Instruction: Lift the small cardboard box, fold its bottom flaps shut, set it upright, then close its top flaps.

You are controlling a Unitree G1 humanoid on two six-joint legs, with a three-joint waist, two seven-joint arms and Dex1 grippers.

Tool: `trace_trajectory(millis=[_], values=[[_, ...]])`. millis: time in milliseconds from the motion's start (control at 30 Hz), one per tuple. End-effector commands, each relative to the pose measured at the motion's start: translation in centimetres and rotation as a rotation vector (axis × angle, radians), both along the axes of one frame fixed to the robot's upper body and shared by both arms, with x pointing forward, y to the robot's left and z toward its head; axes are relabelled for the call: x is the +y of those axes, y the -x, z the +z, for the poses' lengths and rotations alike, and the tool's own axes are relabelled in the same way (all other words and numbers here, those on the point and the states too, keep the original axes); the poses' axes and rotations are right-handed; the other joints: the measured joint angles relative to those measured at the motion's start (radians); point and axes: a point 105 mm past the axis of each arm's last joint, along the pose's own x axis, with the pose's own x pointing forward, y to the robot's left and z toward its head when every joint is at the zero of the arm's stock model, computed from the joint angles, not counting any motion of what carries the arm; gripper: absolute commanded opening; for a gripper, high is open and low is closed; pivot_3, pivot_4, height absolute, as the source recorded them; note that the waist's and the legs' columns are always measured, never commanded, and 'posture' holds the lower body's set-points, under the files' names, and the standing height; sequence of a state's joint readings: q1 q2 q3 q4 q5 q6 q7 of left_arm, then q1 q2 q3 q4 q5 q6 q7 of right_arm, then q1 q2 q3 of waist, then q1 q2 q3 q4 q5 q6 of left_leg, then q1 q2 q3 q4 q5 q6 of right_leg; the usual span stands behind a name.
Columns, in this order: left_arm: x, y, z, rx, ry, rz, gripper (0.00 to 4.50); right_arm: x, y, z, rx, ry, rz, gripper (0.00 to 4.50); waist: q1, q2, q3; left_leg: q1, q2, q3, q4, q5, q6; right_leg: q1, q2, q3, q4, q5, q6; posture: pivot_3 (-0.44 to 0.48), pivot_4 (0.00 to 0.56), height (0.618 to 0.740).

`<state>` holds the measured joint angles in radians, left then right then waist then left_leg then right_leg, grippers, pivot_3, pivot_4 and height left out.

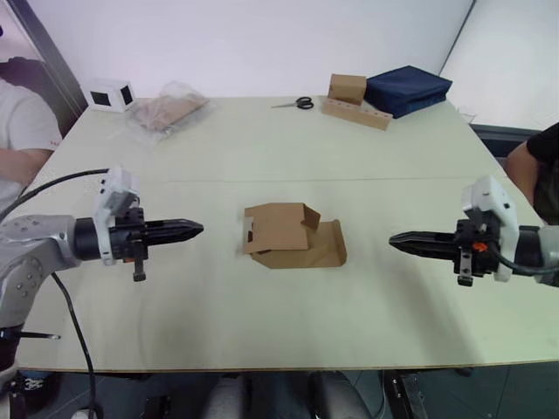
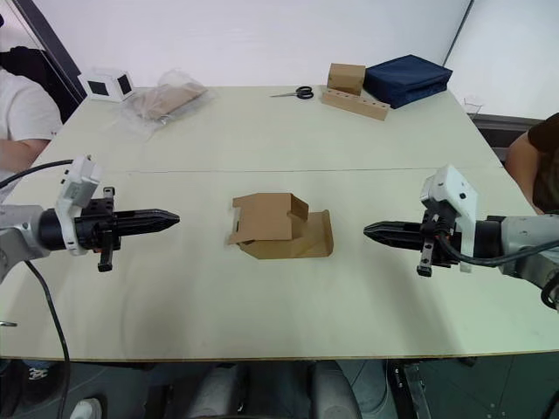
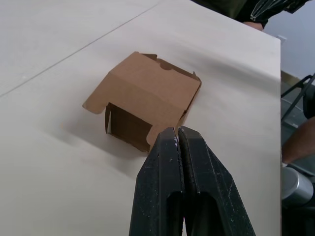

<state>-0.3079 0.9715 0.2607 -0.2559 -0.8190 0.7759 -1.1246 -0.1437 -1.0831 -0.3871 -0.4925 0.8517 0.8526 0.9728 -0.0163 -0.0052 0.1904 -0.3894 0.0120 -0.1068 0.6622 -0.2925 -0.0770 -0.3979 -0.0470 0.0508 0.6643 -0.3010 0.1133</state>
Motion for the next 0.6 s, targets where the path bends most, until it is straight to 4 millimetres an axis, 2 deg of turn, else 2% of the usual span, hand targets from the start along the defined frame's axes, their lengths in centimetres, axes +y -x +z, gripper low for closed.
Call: trace_trajectory(millis=[33, 233, 367, 433, 467, 533, 600], values=[[-0.2, 0.3, 0.6, -0.008, -0.002, -0.005, 0.08, 0.8, 0.2, 1.0, -0.061, -0.005, 0.027, 0.0, -0.001, 0.0, 0.0, 0.0, 0.0, 0.0, 0.0, 0.0, 0.0, 0.0, 0.0, 0.0, 0.0, 0.0, 0.0, 0.0, 0.15, 0.74], [-0.4, -0.5, 0.4, 0.045, 0.034, 0.025, 0.08, 0.9, 0.2, 0.7, -0.068, 0.001, 0.028, 0.0, 0.002, 0.0, 0.0, 0.0, 0.0, 0.0, 0.0, 0.0, 0.0, 0.0, 0.0, 0.0, 0.0, 0.0, 0.0, 0.0, 0.15, 0.74], [-1.0, -1.4, 0.6, 0.14, 0.139, 0.037, 0.08, 1.2, 0.3, 1.2, -0.083, -0.007, 0.037, 0.0, 0.002, 0.0, 0.0, 0.0, 0.0, 0.0, 0.0, 0.0, 0.0, 0.0, 0.0, 0.0, 0.0, 0.0, 0.0, 0.0, 0.15, 0.74], [-1.5, -2.1, -0.4, 0.247, 0.19, 0.036, 0.55, 1.4, 0.3, 0.9, -0.084, -0.002, 0.039, 0.0, 0.001, 0.0, 0.0, 0.0, 0.0, 0.0, 0.0, 0.0, 0.0, 0.0, 0.0, 0.0, 0.0, 0.0, 0.0, 0.0, 0.15, 0.74], [-1.7, -2.3, -0.9, 0.303, 0.213, 0.036, 0.63, 1.5, 0.3, 0.7, -0.083, -0.001, 0.04, 0.0, 0.002, 0.0, 0.0, 0.0, 0.0, 0.0, 0.0, 0.0, 0.0, 0.0, 0.0, 0.0, 0.0, 0.0, 0.0, 0.0, 0.15, 0.74], [-2.3, -3.0, -2.4, 0.442, 0.268, 0.041, 1.52, 1.8, 0.5, 0.7, -0.087, -0.003, 0.042, 0.0, -0.001, 0.0, 0.0, 0.0, 0.0, 0.0, 0.001, 0.0, 0.0, 0.0, 0.0, 0.0, 0.0, 0.0, 0.0, 0.0, 0.15, 0.74], [-2.7, -3.7, -2.6, 0.562, 0.357, 0.037, 2.4, 2.0, 0.5, 0.8, -0.094, -0.007, 0.038, 0.0, -0.001, 0.0, 0.0, 0.0, 0.0, -0.001, 0.001, 0.0, 0.0, 0.0, 0.0, 0.0, 0.001, 0.0, 0.0, 0.0, 0.15, 0.74]])
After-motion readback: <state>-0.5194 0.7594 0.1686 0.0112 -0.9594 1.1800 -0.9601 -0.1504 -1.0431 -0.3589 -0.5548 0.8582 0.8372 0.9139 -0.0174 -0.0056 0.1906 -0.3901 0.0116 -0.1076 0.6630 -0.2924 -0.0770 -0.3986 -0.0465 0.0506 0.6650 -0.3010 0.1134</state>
